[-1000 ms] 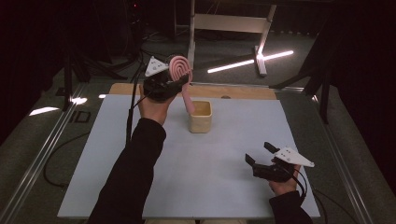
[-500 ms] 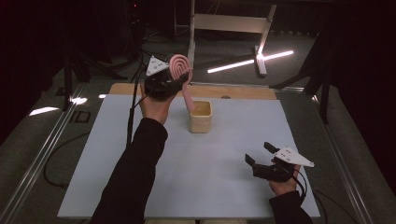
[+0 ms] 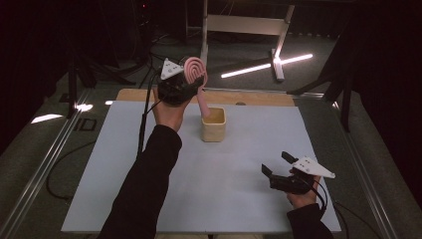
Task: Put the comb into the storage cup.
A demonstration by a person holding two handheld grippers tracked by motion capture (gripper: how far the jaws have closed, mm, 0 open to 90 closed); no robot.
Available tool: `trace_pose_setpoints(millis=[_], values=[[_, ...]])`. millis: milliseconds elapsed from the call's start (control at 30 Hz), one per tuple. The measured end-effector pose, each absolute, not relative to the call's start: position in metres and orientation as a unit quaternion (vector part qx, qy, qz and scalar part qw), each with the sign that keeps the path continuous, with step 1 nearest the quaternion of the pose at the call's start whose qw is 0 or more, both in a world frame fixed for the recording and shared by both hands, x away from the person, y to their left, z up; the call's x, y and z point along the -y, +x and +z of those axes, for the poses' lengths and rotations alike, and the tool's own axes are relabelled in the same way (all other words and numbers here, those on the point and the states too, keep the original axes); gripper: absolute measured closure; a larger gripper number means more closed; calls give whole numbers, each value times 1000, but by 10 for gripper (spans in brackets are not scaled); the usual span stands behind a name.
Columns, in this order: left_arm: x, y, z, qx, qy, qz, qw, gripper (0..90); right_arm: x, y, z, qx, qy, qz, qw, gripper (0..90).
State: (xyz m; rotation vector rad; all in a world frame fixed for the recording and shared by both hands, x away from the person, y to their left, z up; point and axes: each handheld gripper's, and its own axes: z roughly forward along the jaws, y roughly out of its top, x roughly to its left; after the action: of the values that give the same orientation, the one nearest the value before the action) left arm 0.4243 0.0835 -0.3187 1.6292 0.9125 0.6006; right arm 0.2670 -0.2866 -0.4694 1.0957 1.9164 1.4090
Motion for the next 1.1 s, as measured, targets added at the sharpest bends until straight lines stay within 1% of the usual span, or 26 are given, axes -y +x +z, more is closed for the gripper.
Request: trace_pose_setpoints(millis=[1100], values=[[-69, 430, -335, -385, 704, 244, 545, 635, 287, 267, -470, -707, 405, 521, 256, 92]])
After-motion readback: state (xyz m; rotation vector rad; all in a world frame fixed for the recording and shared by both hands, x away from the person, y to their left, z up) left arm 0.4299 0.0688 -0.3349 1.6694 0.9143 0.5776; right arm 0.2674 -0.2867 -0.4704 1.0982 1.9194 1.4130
